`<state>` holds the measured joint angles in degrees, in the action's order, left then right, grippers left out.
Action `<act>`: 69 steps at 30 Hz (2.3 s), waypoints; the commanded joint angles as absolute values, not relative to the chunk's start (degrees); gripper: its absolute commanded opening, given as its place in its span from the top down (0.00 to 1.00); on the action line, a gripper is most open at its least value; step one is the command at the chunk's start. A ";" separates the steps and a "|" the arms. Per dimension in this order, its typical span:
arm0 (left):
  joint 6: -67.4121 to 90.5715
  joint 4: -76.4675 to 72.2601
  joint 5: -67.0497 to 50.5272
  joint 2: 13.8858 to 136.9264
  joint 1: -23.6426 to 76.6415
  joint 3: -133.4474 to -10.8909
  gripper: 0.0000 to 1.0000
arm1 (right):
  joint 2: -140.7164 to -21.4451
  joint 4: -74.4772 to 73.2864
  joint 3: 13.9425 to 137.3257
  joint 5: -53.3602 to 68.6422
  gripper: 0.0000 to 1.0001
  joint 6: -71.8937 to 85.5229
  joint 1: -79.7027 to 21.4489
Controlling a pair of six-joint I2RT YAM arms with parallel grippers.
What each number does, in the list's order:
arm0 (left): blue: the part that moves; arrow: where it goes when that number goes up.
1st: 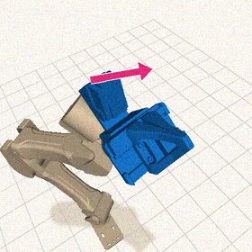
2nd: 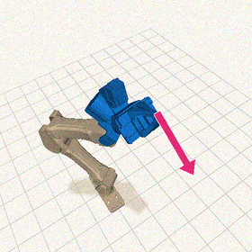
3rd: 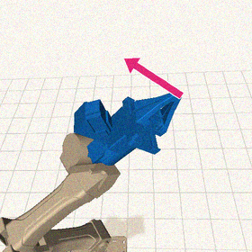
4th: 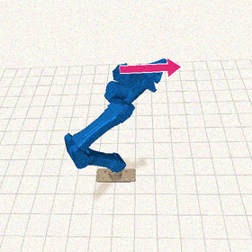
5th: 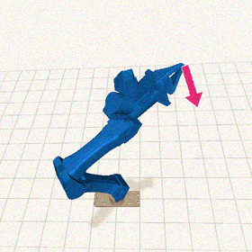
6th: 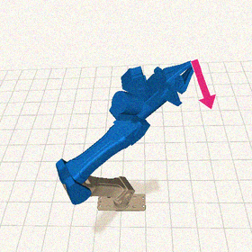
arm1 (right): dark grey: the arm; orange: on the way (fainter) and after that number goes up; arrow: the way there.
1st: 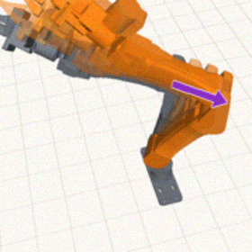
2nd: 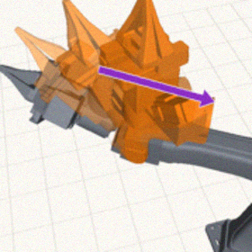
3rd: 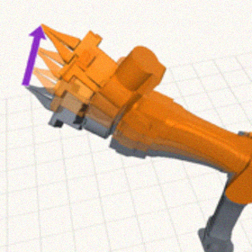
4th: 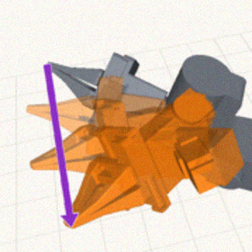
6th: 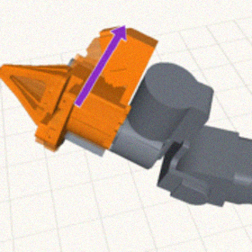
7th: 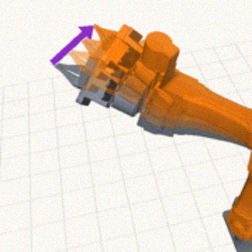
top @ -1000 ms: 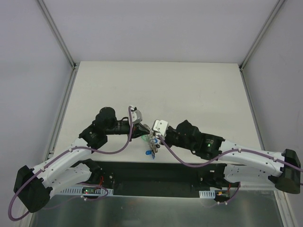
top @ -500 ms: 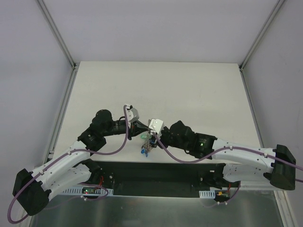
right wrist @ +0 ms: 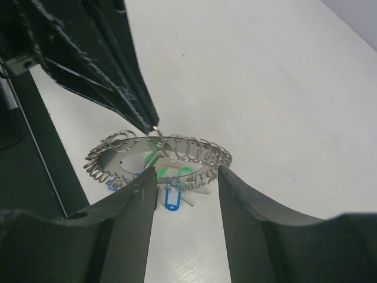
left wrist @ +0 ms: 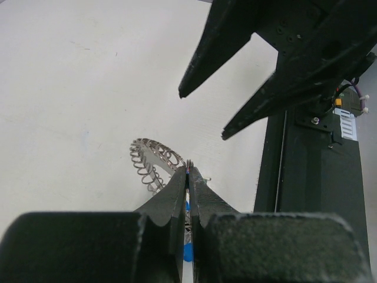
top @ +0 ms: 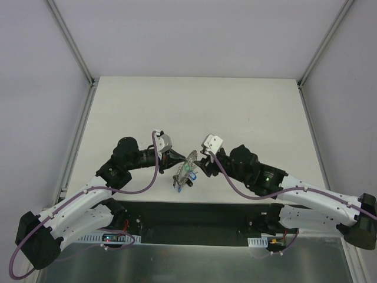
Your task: Put the keys on the keyring
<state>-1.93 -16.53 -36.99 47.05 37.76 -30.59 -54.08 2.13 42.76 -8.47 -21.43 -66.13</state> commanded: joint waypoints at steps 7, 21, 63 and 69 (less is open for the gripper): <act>-2.46 -23.11 -40.69 45.79 37.18 -30.32 1.00 | -55.19 3.16 43.33 15.81 0.51 -22.67 -56.52; -2.29 -24.61 -42.98 44.91 37.18 -29.71 1.00 | -61.70 7.29 44.74 25.39 0.51 -22.94 -52.82; -16.61 -9.32 -47.63 46.31 37.18 -34.54 0.66 | -65.30 -5.09 52.56 38.84 0.99 -30.06 -49.31; -18.02 -6.16 -51.15 50.00 37.18 -36.38 0.62 | -65.66 -6.68 53.26 39.20 0.99 -30.67 -49.48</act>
<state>-15.51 -8.21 -46.92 47.99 37.76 -33.56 -65.89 -7.51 49.63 36.32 -28.88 -49.58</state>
